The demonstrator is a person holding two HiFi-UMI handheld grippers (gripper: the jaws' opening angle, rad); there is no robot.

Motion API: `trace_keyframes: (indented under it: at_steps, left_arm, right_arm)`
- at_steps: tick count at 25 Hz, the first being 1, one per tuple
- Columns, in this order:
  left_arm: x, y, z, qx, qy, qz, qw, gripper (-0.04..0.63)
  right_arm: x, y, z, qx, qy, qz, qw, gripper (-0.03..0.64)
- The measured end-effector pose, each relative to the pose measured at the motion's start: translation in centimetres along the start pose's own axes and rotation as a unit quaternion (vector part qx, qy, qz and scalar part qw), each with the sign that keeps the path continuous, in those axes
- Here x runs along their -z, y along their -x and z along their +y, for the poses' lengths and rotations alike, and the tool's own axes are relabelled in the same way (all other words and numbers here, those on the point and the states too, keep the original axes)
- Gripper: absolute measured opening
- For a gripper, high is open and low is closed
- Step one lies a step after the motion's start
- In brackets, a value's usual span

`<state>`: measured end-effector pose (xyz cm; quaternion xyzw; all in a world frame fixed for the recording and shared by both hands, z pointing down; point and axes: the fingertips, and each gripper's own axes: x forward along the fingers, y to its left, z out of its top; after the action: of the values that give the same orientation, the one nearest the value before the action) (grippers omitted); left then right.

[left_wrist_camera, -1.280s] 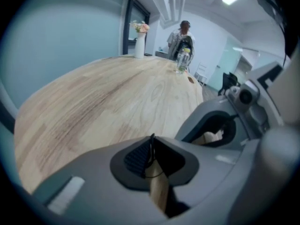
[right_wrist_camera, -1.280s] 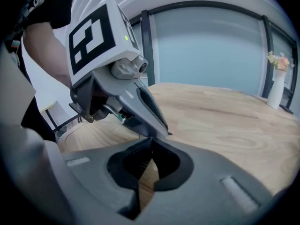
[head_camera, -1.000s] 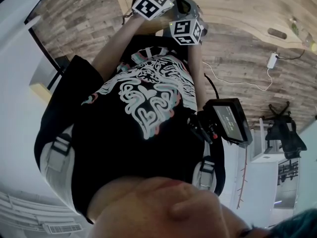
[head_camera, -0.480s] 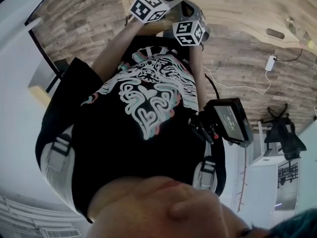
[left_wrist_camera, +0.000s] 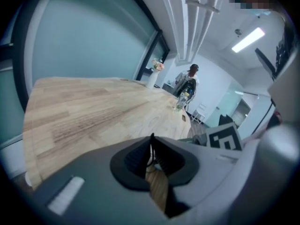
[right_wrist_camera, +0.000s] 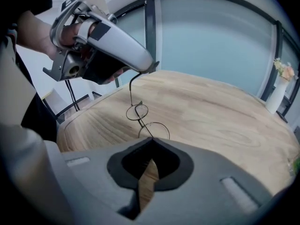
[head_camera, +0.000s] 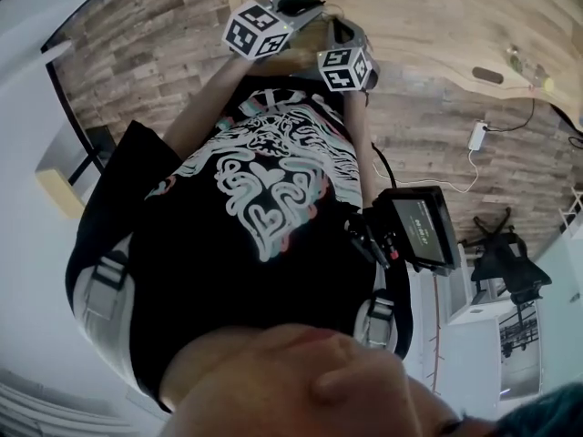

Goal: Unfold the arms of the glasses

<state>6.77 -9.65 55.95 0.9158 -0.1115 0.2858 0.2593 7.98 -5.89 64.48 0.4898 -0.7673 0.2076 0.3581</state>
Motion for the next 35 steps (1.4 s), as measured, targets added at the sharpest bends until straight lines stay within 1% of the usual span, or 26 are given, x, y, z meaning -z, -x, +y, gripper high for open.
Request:
trace_keyframes:
  at_steps: [1, 3, 5, 7, 8, 10, 13, 15, 17, 21, 24, 29, 33, 34, 35]
  left_arm:
    - [-0.1, 0.4, 0.3, -0.006, 0.001, -0.005, 1.0, 0.013]
    - [-0.5, 1.2, 1.1, -0.023, 0.001, -0.019, 0.9995, 0.011]
    - [-1.0, 2.0, 2.2, -0.049, -0.009, -0.034, 0.9982, 0.008]
    - [-1.3, 2.9, 3.5, -0.075, -0.017, -0.044, 0.9961, 0.006]
    - [-1.4, 3.3, 4.2, -0.084, -0.016, -0.047, 0.9952, 0.006]
    - [-1.5, 3.6, 5.2, -0.09, -0.007, -0.055, 0.9944, 0.006]
    - [-1.8, 3.4, 5.4, -0.082, 0.006, -0.076, 0.9937, 0.006]
    - [-1.8, 3.0, 5.0, -0.075, 0.009, -0.08, 0.9939, 0.005]
    - [-1.7, 2.5, 4.6, -0.065, 0.012, -0.081, 0.9945, 0.005]
    - [-2.0, 2.2, 4.5, -0.043, 0.049, -0.088, 0.994, 0.006]
    - [-2.3, 2.1, 4.9, -0.035, 0.07, -0.095, 0.9925, 0.006]
    - [-2.4, 2.1, 4.8, -0.03, 0.074, -0.093, 0.9925, 0.006]
    - [-2.6, 2.1, 4.3, -0.025, 0.076, -0.093, 0.9925, 0.006]
    - [-2.7, 2.1, 4.2, -0.025, 0.077, -0.093, 0.9924, 0.006]
    - [-2.7, 2.1, 4.0, -0.025, 0.077, -0.093, 0.9923, 0.006]
  right_arm:
    - [0.0, -0.1, 0.0, 0.004, 0.003, 0.0, 1.0, 0.002]
    - [0.1, -0.3, -0.1, 0.016, 0.024, 0.002, 1.0, 0.002]
    - [0.4, -0.6, -0.1, 0.023, 0.047, 0.011, 0.999, 0.002]
    - [0.5, -0.9, -0.2, 0.016, 0.046, 0.023, 0.999, 0.001]
    - [0.6, -1.0, -0.2, 0.011, 0.042, 0.029, 0.999, 0.002]
    - [0.7, -1.2, -0.4, 0.006, 0.044, 0.039, 0.998, 0.002]
    - [0.8, -1.3, -0.6, 0.006, 0.066, 0.051, 0.997, 0.001]
    - [0.8, -1.5, -0.5, 0.002, 0.079, 0.059, 0.995, 0.0]
    - [0.7, -1.6, -0.4, -0.003, 0.08, 0.066, 0.995, 0.0]
    - [0.8, -1.5, -0.6, -0.004, 0.076, 0.075, 0.994, 0.001]
    - [0.1, -1.4, -1.0, 0.009, 0.087, 0.062, 0.994, 0.002]
    - [-2.3, -1.2, -0.5, 0.009, 0.092, 0.033, 0.995, 0.003]
    - [-4.1, -1.5, -0.3, 0.006, 0.108, 0.021, 0.994, 0.006]
    - [-4.2, -1.6, -0.1, 0.002, 0.113, 0.023, 0.993, 0.016]
    - [-4.3, -1.9, 0.1, -0.003, 0.118, 0.027, 0.993, 0.056]
